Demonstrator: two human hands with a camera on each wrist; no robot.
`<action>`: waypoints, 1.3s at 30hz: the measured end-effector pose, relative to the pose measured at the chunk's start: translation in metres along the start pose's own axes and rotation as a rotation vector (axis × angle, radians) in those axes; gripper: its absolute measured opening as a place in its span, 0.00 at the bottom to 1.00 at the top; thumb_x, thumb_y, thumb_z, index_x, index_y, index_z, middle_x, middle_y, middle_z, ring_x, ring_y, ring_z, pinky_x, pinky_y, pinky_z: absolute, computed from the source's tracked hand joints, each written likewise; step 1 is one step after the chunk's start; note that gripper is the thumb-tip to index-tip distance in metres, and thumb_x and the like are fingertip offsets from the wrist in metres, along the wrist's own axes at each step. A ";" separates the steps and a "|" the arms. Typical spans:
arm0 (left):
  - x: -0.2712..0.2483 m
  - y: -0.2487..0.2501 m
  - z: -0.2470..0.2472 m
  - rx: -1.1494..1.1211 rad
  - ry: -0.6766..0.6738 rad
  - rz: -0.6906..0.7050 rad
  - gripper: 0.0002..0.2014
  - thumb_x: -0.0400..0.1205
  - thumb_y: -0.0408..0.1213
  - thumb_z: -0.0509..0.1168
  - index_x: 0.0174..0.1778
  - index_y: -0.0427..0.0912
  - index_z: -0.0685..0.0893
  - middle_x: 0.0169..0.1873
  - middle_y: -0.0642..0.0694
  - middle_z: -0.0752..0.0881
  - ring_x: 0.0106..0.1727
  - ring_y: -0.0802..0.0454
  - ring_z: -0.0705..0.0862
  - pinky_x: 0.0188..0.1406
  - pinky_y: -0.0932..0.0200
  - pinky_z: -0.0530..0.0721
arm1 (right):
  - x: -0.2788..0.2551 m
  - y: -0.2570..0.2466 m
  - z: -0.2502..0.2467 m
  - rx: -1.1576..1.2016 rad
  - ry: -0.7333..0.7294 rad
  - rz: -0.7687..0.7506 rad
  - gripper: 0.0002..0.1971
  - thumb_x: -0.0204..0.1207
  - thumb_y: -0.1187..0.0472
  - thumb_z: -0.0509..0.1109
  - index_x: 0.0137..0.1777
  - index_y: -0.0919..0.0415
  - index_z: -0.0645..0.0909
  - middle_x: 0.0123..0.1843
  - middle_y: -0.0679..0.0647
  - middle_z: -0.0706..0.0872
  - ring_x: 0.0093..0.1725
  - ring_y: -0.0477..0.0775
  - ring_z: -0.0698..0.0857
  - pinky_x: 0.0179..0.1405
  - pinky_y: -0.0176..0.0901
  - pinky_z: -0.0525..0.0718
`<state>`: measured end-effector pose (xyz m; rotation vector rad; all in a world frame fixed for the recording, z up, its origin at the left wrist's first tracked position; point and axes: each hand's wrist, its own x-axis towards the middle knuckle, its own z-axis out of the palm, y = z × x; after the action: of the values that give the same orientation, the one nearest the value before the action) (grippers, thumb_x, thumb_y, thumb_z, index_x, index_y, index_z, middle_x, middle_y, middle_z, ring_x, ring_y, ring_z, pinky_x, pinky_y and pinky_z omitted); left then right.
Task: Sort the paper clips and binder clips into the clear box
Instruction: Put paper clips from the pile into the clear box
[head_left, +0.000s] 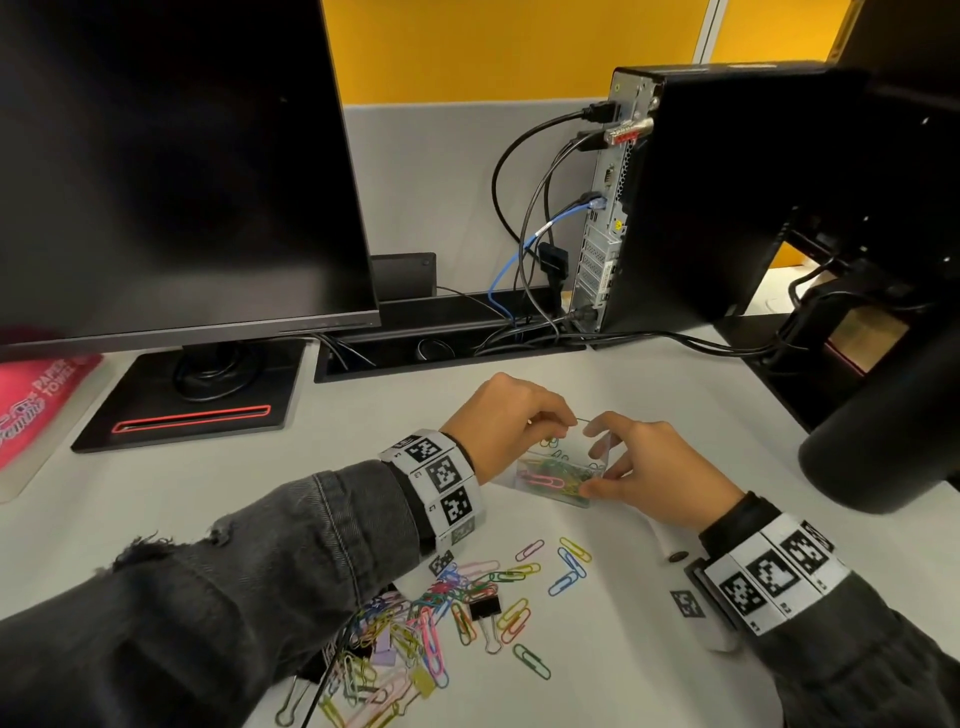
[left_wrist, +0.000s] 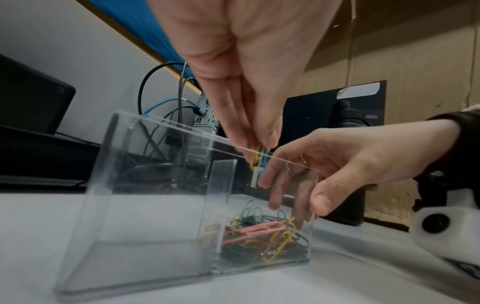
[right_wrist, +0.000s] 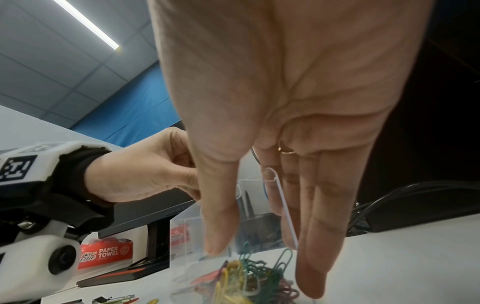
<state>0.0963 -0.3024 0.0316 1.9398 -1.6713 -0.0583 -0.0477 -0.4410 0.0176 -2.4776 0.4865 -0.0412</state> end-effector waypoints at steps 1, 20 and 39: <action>0.001 -0.001 0.001 0.011 -0.029 -0.008 0.08 0.80 0.34 0.68 0.52 0.42 0.90 0.44 0.48 0.92 0.45 0.56 0.88 0.50 0.65 0.84 | 0.000 0.000 0.000 0.001 0.000 0.000 0.26 0.65 0.56 0.81 0.62 0.52 0.75 0.50 0.48 0.84 0.37 0.46 0.89 0.46 0.45 0.88; 0.007 0.018 0.002 0.469 -0.628 -0.030 0.12 0.80 0.38 0.62 0.56 0.39 0.84 0.50 0.40 0.83 0.48 0.41 0.83 0.40 0.56 0.75 | 0.000 0.001 0.000 -0.011 -0.002 -0.014 0.27 0.66 0.57 0.80 0.63 0.52 0.74 0.51 0.48 0.83 0.38 0.48 0.89 0.47 0.46 0.87; 0.019 0.015 -0.015 0.213 -0.557 -0.113 0.22 0.76 0.32 0.72 0.67 0.42 0.79 0.51 0.45 0.90 0.50 0.49 0.86 0.57 0.51 0.84 | -0.001 0.000 0.000 -0.047 -0.017 -0.018 0.29 0.67 0.55 0.79 0.66 0.51 0.73 0.54 0.49 0.84 0.39 0.51 0.90 0.48 0.46 0.87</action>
<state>0.0926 -0.3149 0.0569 2.3251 -1.9708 -0.5263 -0.0493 -0.4411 0.0179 -2.5264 0.4632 -0.0164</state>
